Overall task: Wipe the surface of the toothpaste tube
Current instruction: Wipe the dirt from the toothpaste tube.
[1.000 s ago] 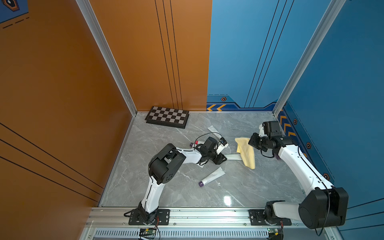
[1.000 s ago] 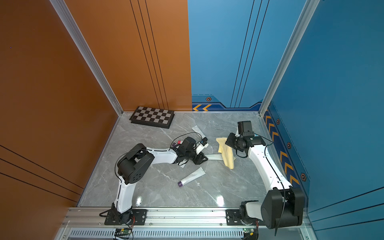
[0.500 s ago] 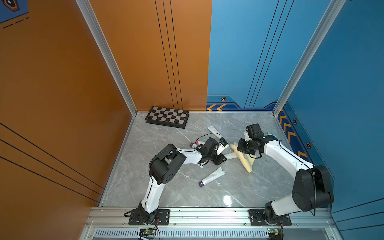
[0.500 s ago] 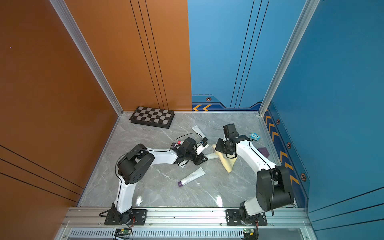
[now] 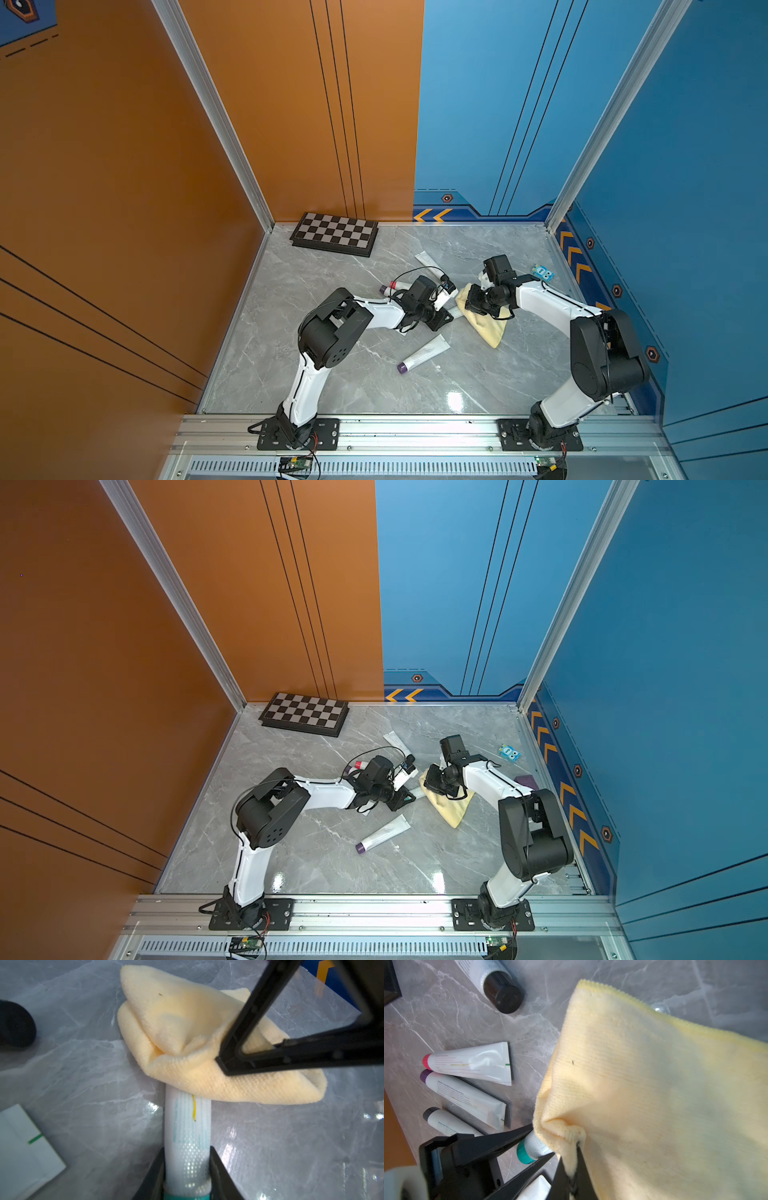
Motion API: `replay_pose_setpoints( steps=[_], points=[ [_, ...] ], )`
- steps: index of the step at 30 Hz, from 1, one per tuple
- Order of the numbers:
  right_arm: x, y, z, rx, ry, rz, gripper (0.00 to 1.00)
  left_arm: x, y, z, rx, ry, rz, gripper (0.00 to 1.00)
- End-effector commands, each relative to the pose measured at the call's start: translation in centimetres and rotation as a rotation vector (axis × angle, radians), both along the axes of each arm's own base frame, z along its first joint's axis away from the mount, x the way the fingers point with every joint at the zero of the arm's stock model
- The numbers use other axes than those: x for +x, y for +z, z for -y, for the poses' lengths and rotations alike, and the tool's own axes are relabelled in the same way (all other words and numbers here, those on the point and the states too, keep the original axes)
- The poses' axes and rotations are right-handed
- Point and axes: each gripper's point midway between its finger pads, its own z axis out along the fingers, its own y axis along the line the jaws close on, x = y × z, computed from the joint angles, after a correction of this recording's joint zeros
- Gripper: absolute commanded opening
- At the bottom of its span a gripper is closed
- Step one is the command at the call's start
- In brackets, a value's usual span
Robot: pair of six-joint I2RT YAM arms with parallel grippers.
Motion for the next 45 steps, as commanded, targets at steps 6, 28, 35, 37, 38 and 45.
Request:
replay_pose_setpoints(
  steps=[6,28,35,37,38,45],
  points=[
    [1.3,-1.4,-3.7,0.086,0.043,-0.037,0.0,-1.1,-2.7,-0.5,0.052,-0.02,-0.041,0.27],
    [1.2,-3.9,0.7,-0.135,-0.001,-0.054,0.0,-0.8,-3.1,-0.9,0.059,-0.009,-0.043,0.26],
    [-0.3,-3.9,-4.6,0.003,0.086,-0.082,0.0,-0.8,-3.1,-1.0,0.06,-0.01,-0.042,0.26],
    [-0.4,-4.5,-4.2,0.002,0.077,-0.096,0.0,-0.9,-3.1,-1.0,0.062,-0.01,-0.039,0.26],
    [-0.4,-4.9,-3.6,-0.006,0.064,-0.105,0.0,-0.9,-3.0,-1.0,0.063,-0.01,-0.037,0.26],
    [0.2,-5.3,1.5,-0.041,-0.043,-0.12,0.0,-1.5,-3.2,-1.7,0.112,0.017,0.043,0.23]
  ],
)
